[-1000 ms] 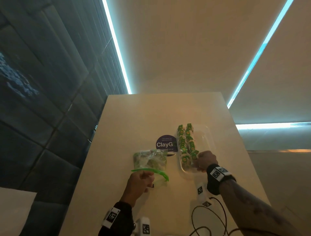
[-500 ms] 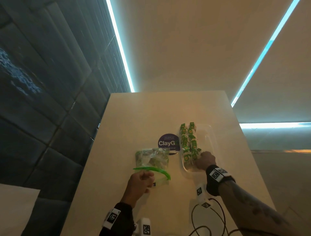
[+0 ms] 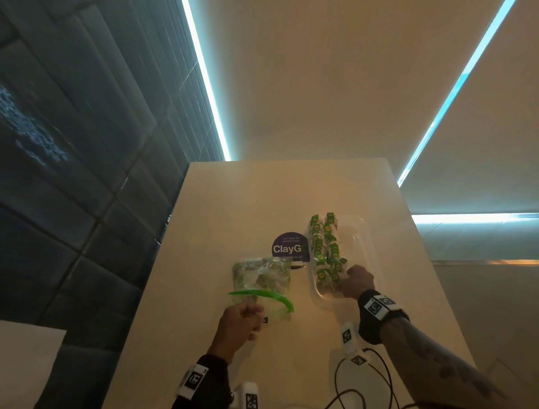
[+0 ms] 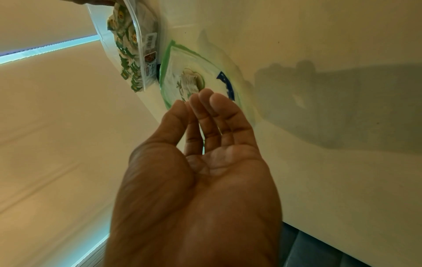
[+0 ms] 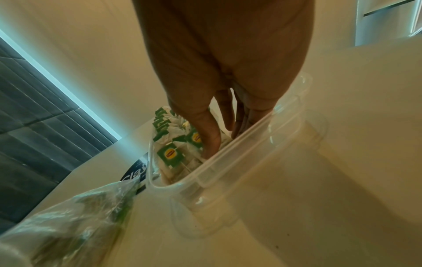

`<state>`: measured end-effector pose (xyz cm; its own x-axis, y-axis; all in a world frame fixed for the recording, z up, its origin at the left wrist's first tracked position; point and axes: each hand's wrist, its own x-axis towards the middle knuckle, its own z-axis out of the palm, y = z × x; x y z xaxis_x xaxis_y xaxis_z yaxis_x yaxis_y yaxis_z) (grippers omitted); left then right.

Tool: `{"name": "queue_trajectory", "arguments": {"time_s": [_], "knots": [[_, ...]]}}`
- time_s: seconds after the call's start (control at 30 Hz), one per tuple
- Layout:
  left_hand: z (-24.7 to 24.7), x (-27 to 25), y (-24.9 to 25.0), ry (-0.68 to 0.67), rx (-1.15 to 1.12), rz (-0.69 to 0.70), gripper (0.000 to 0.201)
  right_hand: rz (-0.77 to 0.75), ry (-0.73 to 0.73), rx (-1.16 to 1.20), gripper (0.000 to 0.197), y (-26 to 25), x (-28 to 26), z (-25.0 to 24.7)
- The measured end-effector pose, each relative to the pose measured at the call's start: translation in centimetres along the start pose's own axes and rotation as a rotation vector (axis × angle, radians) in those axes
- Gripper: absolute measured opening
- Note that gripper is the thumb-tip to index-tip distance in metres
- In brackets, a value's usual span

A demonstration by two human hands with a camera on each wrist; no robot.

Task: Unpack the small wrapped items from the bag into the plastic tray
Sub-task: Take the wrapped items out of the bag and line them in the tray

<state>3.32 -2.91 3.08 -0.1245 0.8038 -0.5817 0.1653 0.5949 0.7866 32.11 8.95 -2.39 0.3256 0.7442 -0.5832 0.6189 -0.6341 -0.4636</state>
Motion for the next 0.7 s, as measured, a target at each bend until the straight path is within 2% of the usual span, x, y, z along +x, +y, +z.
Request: {"name": "queue_trajectory", "arguments": {"time_s": [0.23,0.37,0.47,0.5,0.57,0.63,0.7], "knots": [[-0.1,0.1,-0.2,0.007,0.023,0.01,0.014,-0.003,-0.013,0.028,0.058,0.4,0.4,-0.1],[0.0,0.4,-0.6,0.082,0.143,0.071,0.017,-0.021,0.034,0.025,0.054,-0.4,-1.2,-1.4],[0.5,0.7,-0.3,0.161,0.337,0.167,0.017,-0.185,0.179,0.023,0.037,-1.9,-3.6,-2.5],[0.7,1.0,-0.2,0.176,0.392,0.205,0.017,-0.274,0.188,0.017,0.03,-2.7,-4.8,-2.5],[1.2,1.7,-0.1,0.179,0.507,0.284,0.022,-0.467,0.104,-0.032,0.023,-4.4,-7.5,-1.6],[1.6,2.5,-0.3,0.131,0.645,0.337,0.028,-0.607,-0.031,-0.17,0.033,-6.0,-10.2,0.1],[2.1,3.2,-0.8,0.062,0.75,0.378,0.037,-0.657,-0.135,-0.323,0.055,-7.1,-11.6,2.2]]}}
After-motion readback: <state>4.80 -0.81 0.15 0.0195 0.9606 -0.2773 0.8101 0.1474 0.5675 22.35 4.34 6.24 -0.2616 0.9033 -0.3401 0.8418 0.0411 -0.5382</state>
